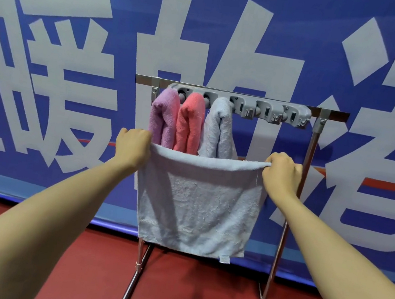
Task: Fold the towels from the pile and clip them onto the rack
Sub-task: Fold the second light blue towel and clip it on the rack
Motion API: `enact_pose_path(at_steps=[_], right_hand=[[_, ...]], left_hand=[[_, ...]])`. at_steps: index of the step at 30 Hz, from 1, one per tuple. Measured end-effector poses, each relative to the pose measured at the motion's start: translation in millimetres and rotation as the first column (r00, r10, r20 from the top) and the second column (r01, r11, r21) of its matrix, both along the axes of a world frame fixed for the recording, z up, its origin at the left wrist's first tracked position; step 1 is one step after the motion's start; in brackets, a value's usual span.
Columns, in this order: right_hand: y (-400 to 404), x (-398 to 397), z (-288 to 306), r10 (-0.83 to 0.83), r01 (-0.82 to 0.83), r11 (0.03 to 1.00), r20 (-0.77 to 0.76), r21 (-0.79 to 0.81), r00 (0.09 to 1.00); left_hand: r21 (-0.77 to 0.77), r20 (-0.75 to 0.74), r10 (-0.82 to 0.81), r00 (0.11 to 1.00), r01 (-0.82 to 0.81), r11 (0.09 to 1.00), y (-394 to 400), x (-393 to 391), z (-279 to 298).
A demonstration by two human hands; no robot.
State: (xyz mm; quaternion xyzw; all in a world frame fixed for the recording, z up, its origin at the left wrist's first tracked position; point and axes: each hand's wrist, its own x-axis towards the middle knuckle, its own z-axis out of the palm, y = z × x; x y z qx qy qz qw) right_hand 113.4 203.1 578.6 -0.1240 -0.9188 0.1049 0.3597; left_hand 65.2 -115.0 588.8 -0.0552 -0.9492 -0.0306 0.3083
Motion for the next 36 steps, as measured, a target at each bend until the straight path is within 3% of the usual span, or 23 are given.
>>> enact_pose_path(at_steps=[5, 12, 22, 25, 30, 36], right_hand=[[-1, 3, -1, 0.034, -0.037, 0.996, -0.036, -0.078, 0.999], [0, 7, -8, 0.022, -0.023, 0.994, -0.01, -0.11, 1.0], [4, 8, -17, 0.043, -0.046, 0.976, -0.018, -0.214, 0.999], [4, 8, -24, 0.053, -0.044, 0.986, 0.049, -0.164, 0.997], [-1, 12, -29, -0.088, 0.092, 0.996, 0.145, -0.018, 0.986], [3, 10, -29, -0.016, 0.026, 0.997, 0.13, -0.075, 0.991]], left_hand=[[0.025, 0.008, 0.028, 1.0, -0.028, 0.999, -1, 0, -2], [-0.059, 0.077, 0.061, 0.995, -0.057, 0.997, 3, 6, -4], [0.013, 0.116, 0.034, 0.993, -0.036, 0.999, 1, 10, -5], [-0.008, 0.114, 0.059, 0.992, -0.059, 0.998, -1, 13, -5], [-0.061, 0.151, 0.071, 0.986, -0.063, 0.996, 5, 21, -5], [-0.084, 0.144, 0.115, 0.983, -0.104, 0.991, -1, 20, -10]])
